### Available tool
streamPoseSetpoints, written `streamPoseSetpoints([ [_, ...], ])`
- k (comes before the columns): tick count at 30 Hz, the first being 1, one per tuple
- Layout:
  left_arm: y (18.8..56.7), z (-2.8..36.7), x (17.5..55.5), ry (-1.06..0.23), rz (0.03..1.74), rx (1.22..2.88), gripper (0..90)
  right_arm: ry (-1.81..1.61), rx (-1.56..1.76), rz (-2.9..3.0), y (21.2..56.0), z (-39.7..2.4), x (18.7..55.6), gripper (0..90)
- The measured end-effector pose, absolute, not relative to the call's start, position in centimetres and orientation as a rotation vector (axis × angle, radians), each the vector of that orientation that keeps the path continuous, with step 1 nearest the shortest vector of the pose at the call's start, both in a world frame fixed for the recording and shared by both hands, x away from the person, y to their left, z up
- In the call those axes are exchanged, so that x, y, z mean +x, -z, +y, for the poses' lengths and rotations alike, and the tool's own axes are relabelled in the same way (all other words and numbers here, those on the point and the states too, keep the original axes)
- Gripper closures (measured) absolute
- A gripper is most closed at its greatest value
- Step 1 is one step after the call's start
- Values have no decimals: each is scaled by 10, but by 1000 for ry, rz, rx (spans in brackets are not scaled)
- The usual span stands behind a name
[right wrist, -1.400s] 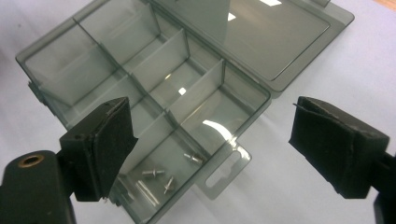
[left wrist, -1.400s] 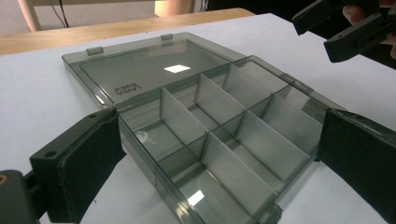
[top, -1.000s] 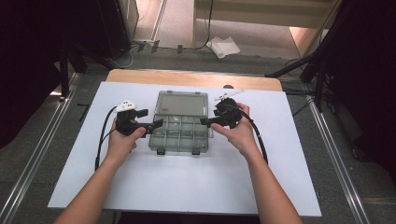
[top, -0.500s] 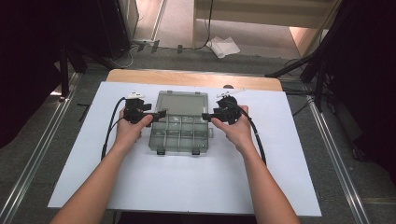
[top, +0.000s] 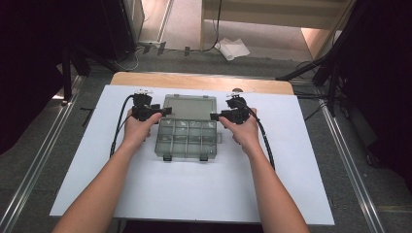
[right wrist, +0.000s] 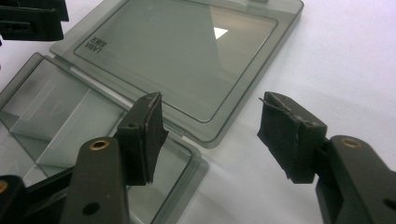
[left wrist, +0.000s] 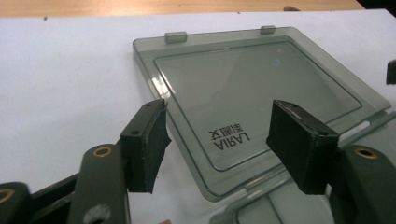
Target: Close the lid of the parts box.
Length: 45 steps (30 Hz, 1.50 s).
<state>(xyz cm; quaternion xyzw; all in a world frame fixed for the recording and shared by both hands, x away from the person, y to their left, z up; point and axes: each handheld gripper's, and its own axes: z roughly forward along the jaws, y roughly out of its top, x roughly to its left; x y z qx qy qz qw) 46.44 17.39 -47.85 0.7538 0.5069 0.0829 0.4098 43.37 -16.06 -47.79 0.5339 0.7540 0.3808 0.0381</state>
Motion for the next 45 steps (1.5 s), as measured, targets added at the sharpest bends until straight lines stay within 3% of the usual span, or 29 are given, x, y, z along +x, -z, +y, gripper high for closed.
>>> streamPoseSetpoints([
  [6, 488, 175, 471, -144, 1353, 1873, 463, -1233, 1728, 2318, 487, -161, 441, 410],
  [23, 496, 168, 472, -133, 1336, 1901, 461, -1303, 1844, 2357, 502, -159, 454, 388],
  [30, 496, 168, 472, -122, 1337, 1881, 465, -1308, 1861, 2360, 509, -159, 457, 519],
  [37, 491, 173, 472, -100, 1315, 1842, 528, -1326, 1760, 2352, 505, -164, 453, 631],
  [45, 481, 174, 462, -202, 1254, 1838, 598, -1321, 1630, 2309, 496, -169, 442, 805],
])
